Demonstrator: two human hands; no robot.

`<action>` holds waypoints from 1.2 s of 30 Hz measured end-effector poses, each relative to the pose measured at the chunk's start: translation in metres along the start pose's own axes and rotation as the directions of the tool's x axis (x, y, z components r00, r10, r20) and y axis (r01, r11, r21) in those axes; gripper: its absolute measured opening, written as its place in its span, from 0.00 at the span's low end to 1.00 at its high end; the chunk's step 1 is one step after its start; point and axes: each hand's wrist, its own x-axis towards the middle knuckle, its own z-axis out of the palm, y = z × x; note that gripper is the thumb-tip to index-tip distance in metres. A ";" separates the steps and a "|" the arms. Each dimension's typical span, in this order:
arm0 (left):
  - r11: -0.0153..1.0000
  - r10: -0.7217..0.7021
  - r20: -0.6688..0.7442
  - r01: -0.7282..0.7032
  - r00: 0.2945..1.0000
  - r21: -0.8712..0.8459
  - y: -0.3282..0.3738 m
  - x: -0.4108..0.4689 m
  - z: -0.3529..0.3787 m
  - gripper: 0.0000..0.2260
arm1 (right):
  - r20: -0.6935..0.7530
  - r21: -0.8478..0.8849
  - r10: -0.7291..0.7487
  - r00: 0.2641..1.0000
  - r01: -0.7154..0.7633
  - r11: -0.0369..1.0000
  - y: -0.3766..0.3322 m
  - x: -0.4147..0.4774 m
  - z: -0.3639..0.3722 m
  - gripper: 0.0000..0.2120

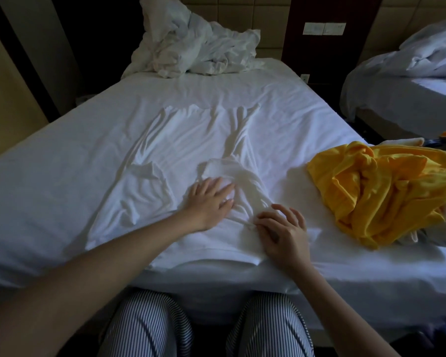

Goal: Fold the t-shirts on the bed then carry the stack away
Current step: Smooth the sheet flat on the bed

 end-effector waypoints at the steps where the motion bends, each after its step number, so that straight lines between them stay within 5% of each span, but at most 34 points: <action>1: 0.999 -0.047 0.010 0.047 0.999 0.001 0.000 -0.005 0.005 0.25 | 0.005 -0.006 0.001 1.000 -0.001 1.000 -0.001 0.000 -0.001 0.10; 8: 0.988 -0.145 0.049 0.147 0.988 -0.040 -0.003 -0.024 0.001 0.24 | 0.128 -0.049 0.019 0.992 -0.013 0.999 -0.005 -0.004 -0.008 0.14; 13: 1.000 -0.006 0.169 0.010 0.986 -0.026 -0.029 -0.050 -0.012 0.23 | 0.471 -0.011 0.030 0.882 -0.028 1.000 -0.006 -0.011 -0.025 0.39; 19: 0.969 0.199 -0.143 -0.217 0.969 -0.117 -0.041 -0.102 -0.018 0.31 | 0.637 -0.132 0.029 0.770 0.071 0.989 -0.006 -0.014 -0.034 0.55; 23: 0.975 0.179 -0.321 -0.211 0.930 -0.068 -0.078 -0.130 -0.030 0.36 | 0.630 -0.166 0.081 0.772 0.032 0.986 -0.012 -0.012 -0.040 0.53; 26: 0.998 -0.066 0.033 0.065 0.997 0.021 -0.120 -0.157 -0.035 0.52 | 0.576 -0.261 0.128 0.807 0.034 0.965 -0.015 -0.013 -0.041 0.48; 28: 0.992 -0.125 0.238 0.117 0.963 0.048 -0.140 -0.166 -0.037 0.59 | 0.627 -0.238 0.108 0.771 0.058 0.969 -0.014 -0.014 -0.040 0.51; 32: 0.992 -0.082 0.227 0.058 0.970 0.113 -0.148 -0.165 -0.031 0.44 | 0.729 -0.235 0.121 0.674 0.080 0.969 -0.014 -0.008 -0.040 0.49; 36: 0.992 -0.067 0.136 0.052 0.988 0.112 -0.150 -0.169 -0.019 0.36 | 0.725 -0.251 0.155 0.671 0.048 0.967 -0.017 -0.008 -0.038 0.32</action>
